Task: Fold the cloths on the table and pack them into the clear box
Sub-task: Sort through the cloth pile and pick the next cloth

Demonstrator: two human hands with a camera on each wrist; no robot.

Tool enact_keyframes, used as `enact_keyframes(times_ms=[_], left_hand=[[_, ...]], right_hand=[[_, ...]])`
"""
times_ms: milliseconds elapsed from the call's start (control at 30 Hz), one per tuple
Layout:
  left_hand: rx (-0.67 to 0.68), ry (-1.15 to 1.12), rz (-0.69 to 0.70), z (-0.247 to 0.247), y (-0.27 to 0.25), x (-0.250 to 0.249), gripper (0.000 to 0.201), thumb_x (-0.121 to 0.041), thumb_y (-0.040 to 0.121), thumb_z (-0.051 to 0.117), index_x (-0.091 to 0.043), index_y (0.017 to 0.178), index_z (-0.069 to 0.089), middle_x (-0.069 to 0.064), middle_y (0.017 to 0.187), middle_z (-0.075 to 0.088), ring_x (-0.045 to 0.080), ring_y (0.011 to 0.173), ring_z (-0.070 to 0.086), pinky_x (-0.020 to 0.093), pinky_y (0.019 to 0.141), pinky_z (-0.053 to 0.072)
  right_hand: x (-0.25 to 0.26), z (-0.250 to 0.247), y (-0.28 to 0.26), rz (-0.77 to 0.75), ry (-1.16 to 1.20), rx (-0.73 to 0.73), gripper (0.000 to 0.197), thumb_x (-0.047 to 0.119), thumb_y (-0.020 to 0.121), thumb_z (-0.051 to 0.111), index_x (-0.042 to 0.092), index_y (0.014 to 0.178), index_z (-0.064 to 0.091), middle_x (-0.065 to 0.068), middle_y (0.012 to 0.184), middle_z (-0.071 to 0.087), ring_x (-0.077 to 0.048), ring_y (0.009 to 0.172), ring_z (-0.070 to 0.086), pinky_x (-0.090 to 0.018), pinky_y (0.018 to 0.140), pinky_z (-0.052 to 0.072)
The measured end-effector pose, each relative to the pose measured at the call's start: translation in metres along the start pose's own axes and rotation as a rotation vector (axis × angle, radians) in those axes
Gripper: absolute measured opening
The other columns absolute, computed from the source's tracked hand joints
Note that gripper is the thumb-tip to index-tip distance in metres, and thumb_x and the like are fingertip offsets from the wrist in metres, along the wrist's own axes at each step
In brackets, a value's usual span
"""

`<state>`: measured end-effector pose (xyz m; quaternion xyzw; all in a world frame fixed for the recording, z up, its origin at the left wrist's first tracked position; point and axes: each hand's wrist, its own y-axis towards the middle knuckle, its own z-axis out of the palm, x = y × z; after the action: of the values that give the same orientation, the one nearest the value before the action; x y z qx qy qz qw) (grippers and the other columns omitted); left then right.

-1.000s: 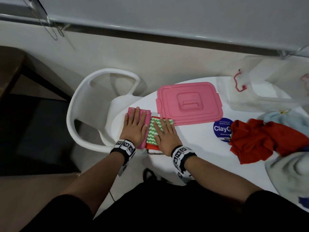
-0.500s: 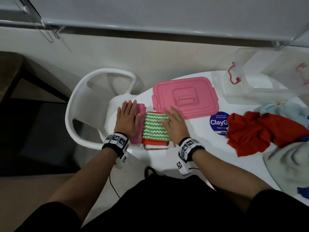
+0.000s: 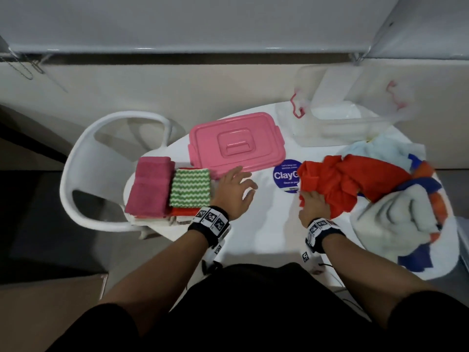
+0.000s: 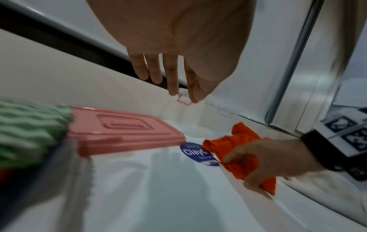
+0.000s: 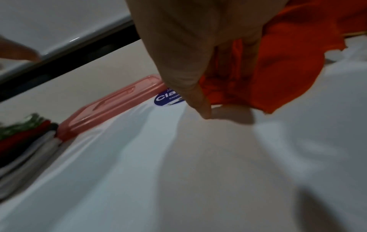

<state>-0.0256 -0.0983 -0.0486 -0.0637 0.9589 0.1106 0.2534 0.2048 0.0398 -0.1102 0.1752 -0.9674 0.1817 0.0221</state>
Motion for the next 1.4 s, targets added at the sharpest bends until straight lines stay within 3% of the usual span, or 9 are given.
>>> enact_keyframes(times_ms=[267,500,633,733,867,967,1033,1267,1400], left_hand=[[0.556,0.042,-0.213,0.07,0.014,-0.07,0.035,-0.025,0.094,0.054,-0.025,0.129,0.055,0.0,0.134,0.055,0.023,0.127,0.041,0.036,0.104,0.034],[0.482,0.03,-0.198,0.126,0.027,-0.118,0.09,-0.034,0.082,0.07,-0.024,0.155,0.018,0.008,0.157,0.027,0.032,0.132,0.037,0.046,0.104,0.041],[0.24,-0.065,-0.037,0.141,0.047,-0.143,0.054,-0.048,0.069,0.058,-0.014,0.109,0.069,0.014,0.133,0.057,0.042,0.111,0.055,0.051,0.088,0.049],[0.107,-0.384,-0.071,0.134,0.066,-0.164,0.034,-0.041,0.08,0.053,-0.009,0.081,0.065,0.01,0.098,0.07,0.026,0.087,0.063,0.041,0.078,0.051],[0.058,-0.587,-0.288,0.096,0.094,-0.193,0.019,-0.034,0.086,0.046,-0.016,0.088,0.051,-0.008,0.075,0.059,0.006,0.066,0.053,0.03,0.065,0.041],[0.03,-0.602,-0.266,0.068,0.11,-0.204,0.013,-0.029,0.096,0.05,-0.016,0.098,0.053,-0.01,0.074,0.061,0.002,0.064,0.053,0.024,0.064,0.043],[0.107,-0.712,-0.238,0.048,0.114,-0.207,0.017,-0.033,0.095,0.057,-0.016,0.099,0.057,-0.008,0.071,0.065,0.008,0.061,0.054,0.028,0.062,0.044],[0.631,-0.35,-0.426,0.009,0.071,-0.16,0.034,-0.053,0.074,0.079,-0.02,0.079,0.073,-0.004,0.071,0.074,0.009,0.063,0.068,0.021,0.068,0.05],[0.51,-0.546,-0.562,-0.009,0.035,-0.127,0.041,-0.041,0.081,0.075,-0.019,0.051,0.058,0.007,0.048,0.053,0.018,0.051,0.047,0.026,0.062,0.038]], right_hand=[[-0.046,-0.001,-0.022,-0.08,0.293,0.085,0.028,0.006,0.081,0.061,0.025,0.102,0.063,0.002,0.094,0.069,-0.025,0.093,0.065,-0.033,0.084,0.049],[-0.079,-0.03,-0.042,-0.113,0.834,0.295,0.018,0.002,0.087,0.06,0.014,0.099,0.068,0.0,0.074,0.063,-0.013,0.062,0.057,-0.014,0.053,0.043],[-0.102,-0.063,-0.045,-0.099,0.959,0.183,0.024,0.01,0.092,0.053,-0.005,0.081,0.068,-0.007,0.07,0.06,-0.013,0.063,0.051,-0.029,0.066,0.042],[-0.114,-0.091,-0.045,-0.073,1.068,0.051,0.04,0.023,0.08,0.039,-0.005,0.084,0.068,-0.014,0.086,0.065,-0.014,0.08,0.054,-0.029,0.082,0.042],[-0.114,-0.13,-0.04,-0.035,1.254,-0.041,0.029,0.023,0.087,0.035,0.012,0.083,0.062,-0.001,0.086,0.063,-0.01,0.083,0.055,-0.024,0.081,0.043],[-0.105,-0.157,-0.03,-0.032,1.295,-0.135,0.037,0.023,0.093,0.033,0.003,0.081,0.063,-0.017,0.088,0.065,-0.017,0.088,0.054,-0.035,0.087,0.046],[-0.101,-0.176,-0.025,0.02,1.358,-0.18,0.042,0.022,0.095,0.034,-0.011,0.088,0.059,-0.025,0.091,0.063,-0.019,0.085,0.051,-0.038,0.085,0.046],[-0.116,-0.201,-0.013,0.286,1.712,-0.128,0.03,0.018,0.091,0.042,0.022,0.062,0.037,0.003,0.058,0.038,-0.013,0.055,0.04,-0.026,0.053,0.035],[-0.122,-0.172,-0.021,0.241,1.784,0.073,0.035,0.015,0.082,0.048,0.025,0.049,0.043,0.005,0.053,0.041,-0.012,0.053,0.04,-0.03,0.057,0.035]])
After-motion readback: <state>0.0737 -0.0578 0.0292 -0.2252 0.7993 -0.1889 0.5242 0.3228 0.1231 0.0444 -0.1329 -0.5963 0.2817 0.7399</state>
